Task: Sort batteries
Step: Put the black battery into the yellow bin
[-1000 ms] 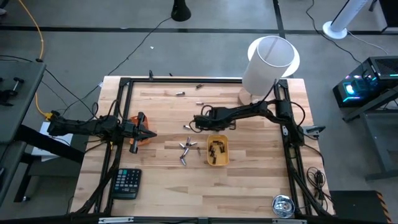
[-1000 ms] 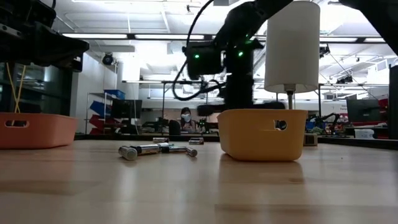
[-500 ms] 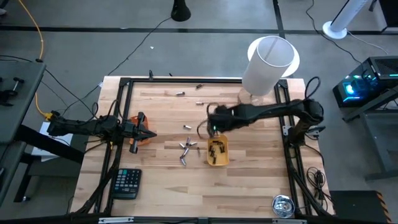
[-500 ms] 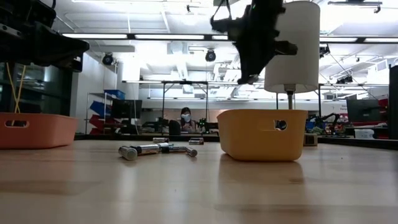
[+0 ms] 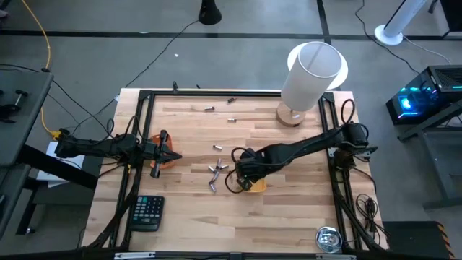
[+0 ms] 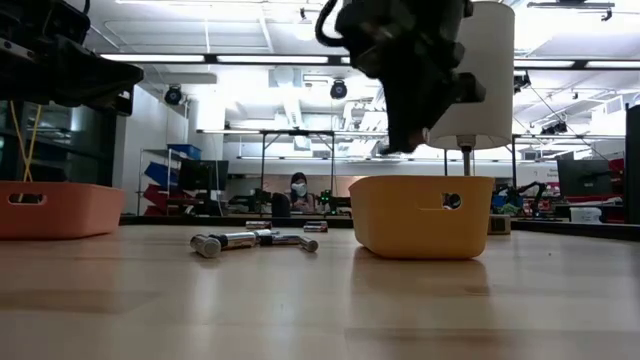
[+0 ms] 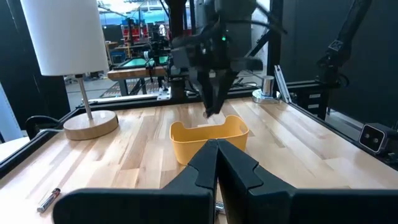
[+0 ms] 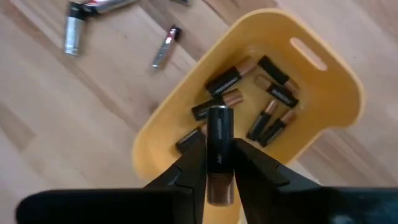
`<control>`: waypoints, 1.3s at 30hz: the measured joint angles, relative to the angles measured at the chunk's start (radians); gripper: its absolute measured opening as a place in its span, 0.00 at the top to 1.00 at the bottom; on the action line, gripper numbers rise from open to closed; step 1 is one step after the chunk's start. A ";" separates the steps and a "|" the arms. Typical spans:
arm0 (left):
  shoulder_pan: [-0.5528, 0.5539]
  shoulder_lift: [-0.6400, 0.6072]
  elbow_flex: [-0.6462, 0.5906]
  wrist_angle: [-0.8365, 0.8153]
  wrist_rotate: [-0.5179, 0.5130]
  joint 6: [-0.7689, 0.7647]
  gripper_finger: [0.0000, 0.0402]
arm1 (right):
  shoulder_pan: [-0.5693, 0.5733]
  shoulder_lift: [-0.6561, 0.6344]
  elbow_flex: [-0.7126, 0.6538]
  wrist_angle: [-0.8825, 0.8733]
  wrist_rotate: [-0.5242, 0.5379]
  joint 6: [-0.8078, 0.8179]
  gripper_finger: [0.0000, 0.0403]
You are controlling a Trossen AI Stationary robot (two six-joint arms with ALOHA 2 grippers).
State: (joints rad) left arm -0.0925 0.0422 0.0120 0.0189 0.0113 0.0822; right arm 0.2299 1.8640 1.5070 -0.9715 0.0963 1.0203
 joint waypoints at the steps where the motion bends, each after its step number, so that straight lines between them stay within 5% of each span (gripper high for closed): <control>1: 0.000 0.000 0.000 0.000 0.000 0.000 1.00 | 0.000 0.004 0.000 -0.007 0.001 -0.006 0.81; 13: 0.000 0.000 0.000 0.000 0.000 0.000 1.00 | -0.023 0.012 0.002 -0.095 0.016 0.013 0.64; 19: 0.000 0.000 0.000 0.000 0.000 0.000 1.00 | -0.101 0.012 0.012 0.227 0.122 -0.006 0.64; 28: 0.000 0.000 0.000 0.000 0.000 0.000 1.00 | -0.363 0.146 0.013 0.840 0.167 0.073 0.64; 39: 0.000 0.000 0.000 0.000 0.000 0.000 1.00 | -0.561 0.233 0.012 0.915 0.349 0.375 0.64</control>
State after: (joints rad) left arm -0.0924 0.0425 0.0119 0.0189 0.0116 0.0821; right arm -0.3312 2.0972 1.5192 -0.0562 0.4449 1.3949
